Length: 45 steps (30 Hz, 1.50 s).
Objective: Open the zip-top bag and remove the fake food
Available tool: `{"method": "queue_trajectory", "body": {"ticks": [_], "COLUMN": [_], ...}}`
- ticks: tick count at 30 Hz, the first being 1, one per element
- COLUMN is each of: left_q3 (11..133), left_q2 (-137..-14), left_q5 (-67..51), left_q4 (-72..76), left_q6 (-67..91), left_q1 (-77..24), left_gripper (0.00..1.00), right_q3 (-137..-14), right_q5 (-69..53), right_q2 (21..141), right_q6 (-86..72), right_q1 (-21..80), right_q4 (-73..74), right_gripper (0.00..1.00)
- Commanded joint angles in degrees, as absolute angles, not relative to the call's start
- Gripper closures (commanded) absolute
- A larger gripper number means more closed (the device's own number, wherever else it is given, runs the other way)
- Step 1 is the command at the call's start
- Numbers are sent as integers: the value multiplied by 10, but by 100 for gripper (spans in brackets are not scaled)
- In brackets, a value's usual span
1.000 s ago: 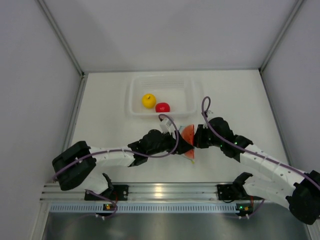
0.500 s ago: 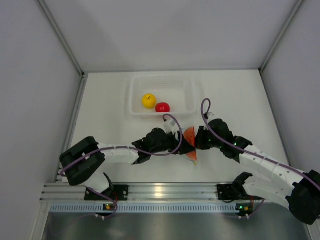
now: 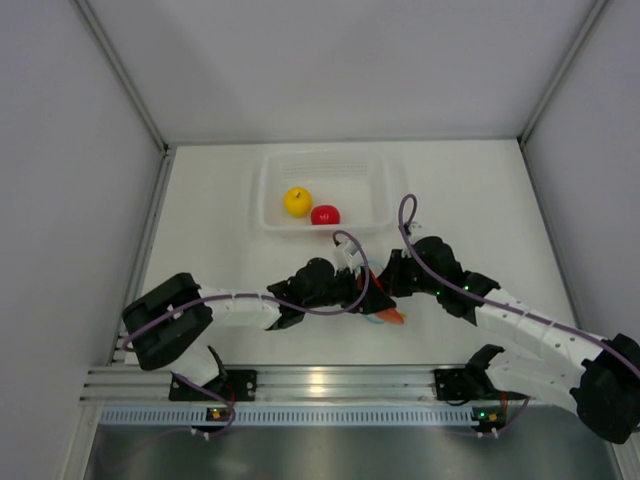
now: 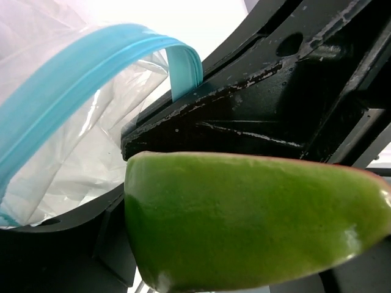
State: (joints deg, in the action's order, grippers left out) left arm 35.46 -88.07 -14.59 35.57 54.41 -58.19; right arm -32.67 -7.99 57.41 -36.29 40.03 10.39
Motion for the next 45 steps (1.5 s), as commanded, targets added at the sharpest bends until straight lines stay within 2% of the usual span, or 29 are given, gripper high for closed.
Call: {"method": "queue_trajectory", "body": {"ticks": [1,2,3,5,8,11,17,19,21,24,28,30,36,41,45], "left_q3": [376,375,371,364,347,331,302,296,291,282,287,303,416,545,629], "left_q2": [-875,-872,-870,-863,-840,-817,-778,-772,-766,-755,-726,-702,-698,-783,-866], "left_q5": [-132,-133,-132,-131,-134,-146,-163,-164,-163,-153,-137,-125,-6,32,15], "left_q4": [423,423,422,424,423,422,423,423,423,423,365,331,79,-27,-46], "left_q6": [555,556,560,566,570,573,577,574,575,582,571,550,463,415,389], "left_q1": [-578,-578,-577,-573,-565,-555,-539,-534,-530,-522,-498,-483,-435,-368,-324], "left_gripper": [50,51,59,68,72,72,57,57,62,76,77,77,74,73,72], "right_q3": [-344,-345,-345,-346,-348,-356,-377,-381,-380,-382,-382,-381,-382,-382,-402], "right_q5": [-98,-91,-82,-55,-5,55,122,120,108,126,136,141,137,146,222], "right_q2": [583,586,588,591,598,602,614,615,610,607,599,586,559,532,502], "right_q6": [-370,-366,-363,-355,-347,-342,-328,-326,-327,-325,-317,-315,-302,-288,-283], "right_q1": [418,418,418,417,417,417,411,412,412,412,405,403,402,402,400], "right_q4": [61,68,74,82,102,129,167,168,163,174,189,197,230,276,336], "right_gripper": [100,100,100,100,100,100,100,100,100,100,100,100,100,100,100]}}
